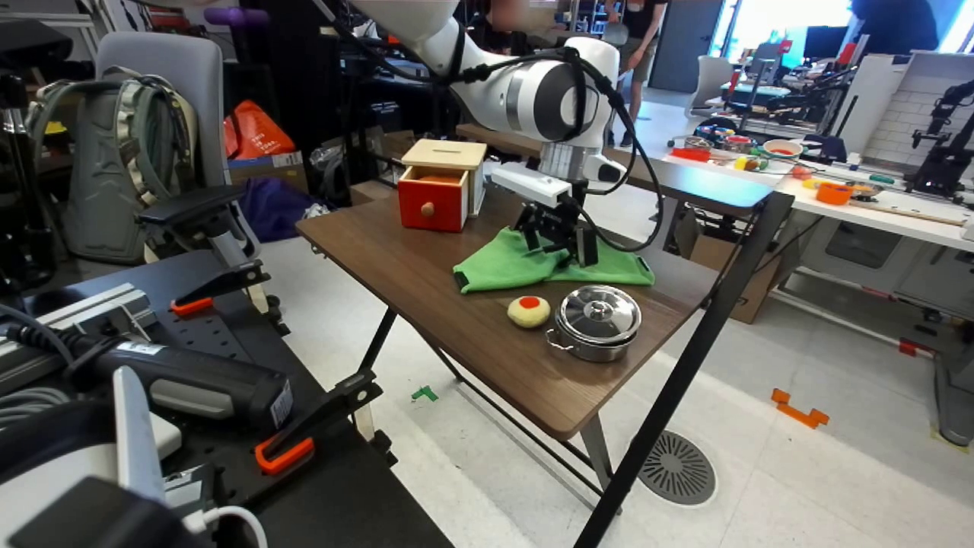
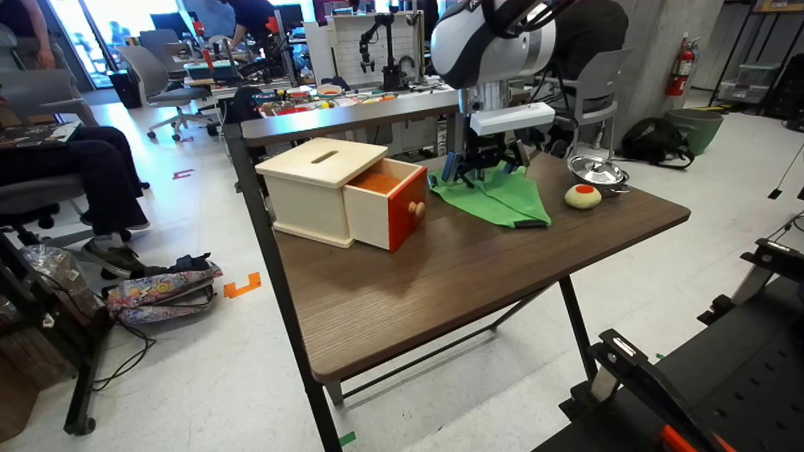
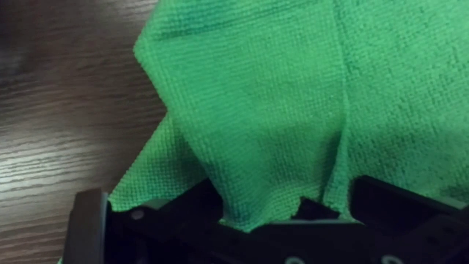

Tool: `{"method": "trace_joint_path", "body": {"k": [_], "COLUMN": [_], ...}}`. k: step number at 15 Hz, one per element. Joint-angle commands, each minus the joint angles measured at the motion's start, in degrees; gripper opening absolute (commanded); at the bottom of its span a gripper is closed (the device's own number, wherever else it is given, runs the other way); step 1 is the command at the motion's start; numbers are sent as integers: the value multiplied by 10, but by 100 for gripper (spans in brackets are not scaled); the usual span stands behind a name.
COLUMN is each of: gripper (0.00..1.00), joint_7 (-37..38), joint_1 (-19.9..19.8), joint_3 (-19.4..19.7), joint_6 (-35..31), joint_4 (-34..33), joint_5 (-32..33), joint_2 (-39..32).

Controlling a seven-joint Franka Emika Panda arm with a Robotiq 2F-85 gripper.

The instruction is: Move the green cloth

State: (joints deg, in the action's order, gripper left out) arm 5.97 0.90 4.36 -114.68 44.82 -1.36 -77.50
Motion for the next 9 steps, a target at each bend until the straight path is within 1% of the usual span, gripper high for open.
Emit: {"method": "trace_joint_path", "body": {"k": [1,6,9], "gripper": [100,100,100], "joint_7": [13,8,-3], "joint_1": [26,37,39], "joint_3": [7,21,22], "joint_6": [-17,-20,-28], "joint_4": [33,73,114], "joint_5": [11,15,14], "joint_2": [-5,16,41]}}
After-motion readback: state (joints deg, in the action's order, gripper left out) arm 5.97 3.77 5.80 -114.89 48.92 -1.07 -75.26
